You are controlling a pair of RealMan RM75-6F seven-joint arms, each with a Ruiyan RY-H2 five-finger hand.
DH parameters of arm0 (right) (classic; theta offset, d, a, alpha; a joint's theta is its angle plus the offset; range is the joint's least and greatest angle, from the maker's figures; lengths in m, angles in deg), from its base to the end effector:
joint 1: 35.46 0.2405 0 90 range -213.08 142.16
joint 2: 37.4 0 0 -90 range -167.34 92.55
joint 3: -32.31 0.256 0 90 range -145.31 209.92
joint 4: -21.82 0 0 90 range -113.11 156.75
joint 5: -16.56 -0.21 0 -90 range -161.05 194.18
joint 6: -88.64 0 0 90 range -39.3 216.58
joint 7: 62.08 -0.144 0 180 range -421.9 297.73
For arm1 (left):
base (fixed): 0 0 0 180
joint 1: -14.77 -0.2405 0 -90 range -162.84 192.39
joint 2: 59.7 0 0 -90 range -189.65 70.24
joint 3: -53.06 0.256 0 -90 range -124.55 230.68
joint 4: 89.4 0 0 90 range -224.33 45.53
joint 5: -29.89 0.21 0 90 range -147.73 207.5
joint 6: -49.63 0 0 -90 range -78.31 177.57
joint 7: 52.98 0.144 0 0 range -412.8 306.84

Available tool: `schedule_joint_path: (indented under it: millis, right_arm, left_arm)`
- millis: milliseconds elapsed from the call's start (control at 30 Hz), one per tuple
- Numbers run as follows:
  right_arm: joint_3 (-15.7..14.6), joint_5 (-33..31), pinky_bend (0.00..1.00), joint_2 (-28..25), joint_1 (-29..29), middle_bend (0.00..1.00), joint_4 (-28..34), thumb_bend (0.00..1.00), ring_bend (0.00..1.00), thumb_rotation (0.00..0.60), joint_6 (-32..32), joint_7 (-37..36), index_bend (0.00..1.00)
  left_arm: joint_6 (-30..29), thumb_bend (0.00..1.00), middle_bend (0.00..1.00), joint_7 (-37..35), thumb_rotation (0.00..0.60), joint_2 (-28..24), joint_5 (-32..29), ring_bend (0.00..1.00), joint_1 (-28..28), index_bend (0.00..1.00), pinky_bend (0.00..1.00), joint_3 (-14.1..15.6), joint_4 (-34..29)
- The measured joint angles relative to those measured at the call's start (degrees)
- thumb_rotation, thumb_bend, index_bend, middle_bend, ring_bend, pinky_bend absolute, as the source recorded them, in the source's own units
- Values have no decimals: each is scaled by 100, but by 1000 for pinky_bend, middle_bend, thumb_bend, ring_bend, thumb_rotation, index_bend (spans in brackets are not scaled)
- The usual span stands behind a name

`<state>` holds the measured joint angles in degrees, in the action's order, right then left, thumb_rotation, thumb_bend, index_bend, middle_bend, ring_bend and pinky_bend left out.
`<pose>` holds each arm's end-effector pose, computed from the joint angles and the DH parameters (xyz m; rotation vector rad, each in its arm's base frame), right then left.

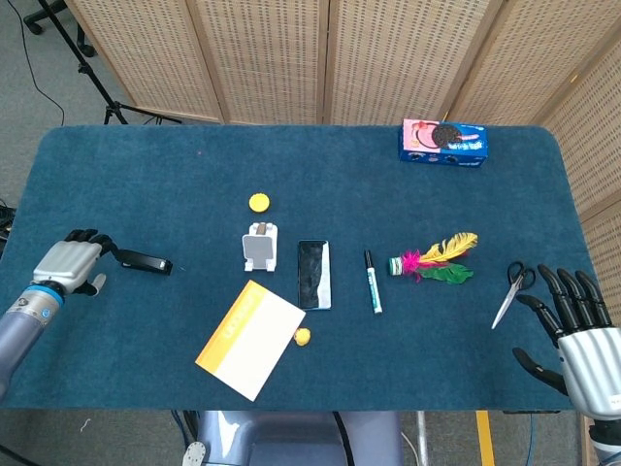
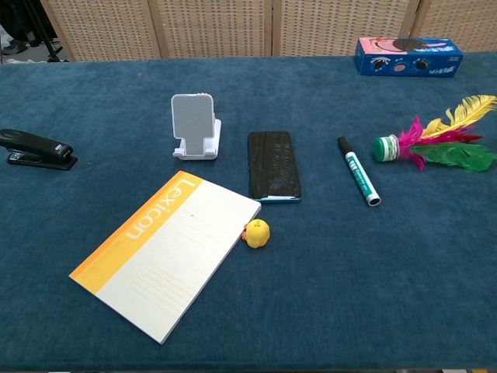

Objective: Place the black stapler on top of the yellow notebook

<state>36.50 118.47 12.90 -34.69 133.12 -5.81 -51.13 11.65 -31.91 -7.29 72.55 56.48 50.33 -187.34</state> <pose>-0.2227 -0.1559 0.2143 1.4871 -0.6025 1.0576 -0.2614 0.3343 0.1503 -1.7135 -1.1230 -0.3417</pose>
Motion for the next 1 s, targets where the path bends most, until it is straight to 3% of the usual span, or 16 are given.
schedule_joint_path:
  millis: [433,1000]
  right_arm:
    - [30,-75,1,98,32,33,-158,208,10,600,-1,4,257]
    - [55,-146,0,179,60,33,-287,208,10,600,-16,15,257]
  left_arm:
    - [106,487,104,248,600,938,-377,0,437,138,0,334,943]
    - [89,489,104,167,600,1464,-266,0,529,137,0,495,1418]
